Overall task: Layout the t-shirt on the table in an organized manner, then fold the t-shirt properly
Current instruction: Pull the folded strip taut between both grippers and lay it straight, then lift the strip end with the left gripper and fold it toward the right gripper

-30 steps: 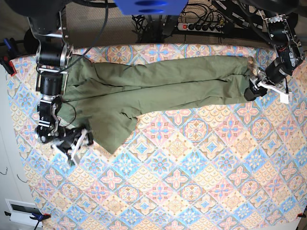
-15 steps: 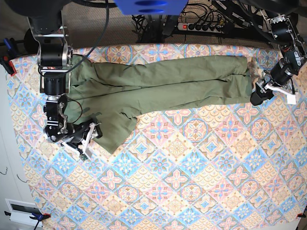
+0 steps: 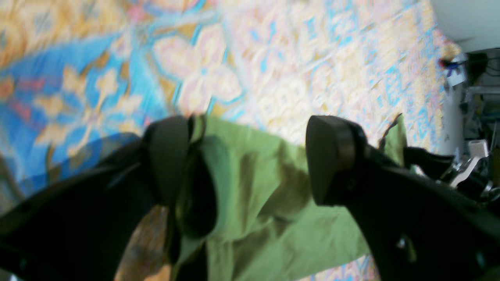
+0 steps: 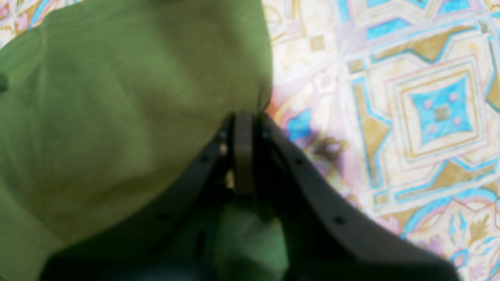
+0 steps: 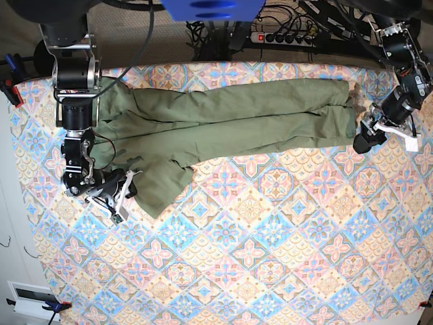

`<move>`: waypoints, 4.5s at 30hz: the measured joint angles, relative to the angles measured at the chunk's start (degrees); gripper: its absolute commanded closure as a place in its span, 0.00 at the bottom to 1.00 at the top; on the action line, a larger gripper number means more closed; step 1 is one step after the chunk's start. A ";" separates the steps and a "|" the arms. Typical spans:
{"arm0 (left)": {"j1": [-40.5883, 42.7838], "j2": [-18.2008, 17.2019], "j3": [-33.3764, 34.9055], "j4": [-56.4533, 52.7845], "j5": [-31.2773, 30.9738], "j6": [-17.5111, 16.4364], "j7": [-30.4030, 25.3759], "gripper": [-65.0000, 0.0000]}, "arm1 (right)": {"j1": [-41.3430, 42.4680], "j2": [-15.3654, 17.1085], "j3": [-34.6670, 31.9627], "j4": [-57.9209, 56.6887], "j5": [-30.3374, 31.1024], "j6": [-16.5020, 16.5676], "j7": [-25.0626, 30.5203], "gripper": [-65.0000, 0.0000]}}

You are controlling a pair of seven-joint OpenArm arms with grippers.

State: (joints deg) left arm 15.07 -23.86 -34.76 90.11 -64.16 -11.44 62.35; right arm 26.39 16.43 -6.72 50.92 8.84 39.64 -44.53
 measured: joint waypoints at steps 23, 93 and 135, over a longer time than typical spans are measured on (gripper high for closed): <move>-0.96 0.15 0.15 0.00 0.48 0.09 0.22 0.28 | -27.34 -0.04 13.55 54.64 0.02 0.39 -23.12 0.99; -0.66 -6.43 25.09 -6.88 8.83 0.37 0.13 0.61 | -33.83 -3.56 28.63 60.48 0.13 0.59 -24.11 0.70; -7.08 0.76 11.06 10.60 20.61 -0.44 6.78 1.00 | -34.16 -3.54 24.09 60.48 0.04 0.59 -24.04 0.70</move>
State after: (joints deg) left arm 7.99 -23.09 -23.70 100.71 -43.55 -11.88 69.12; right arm -7.77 12.88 17.37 111.39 8.88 40.23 -68.58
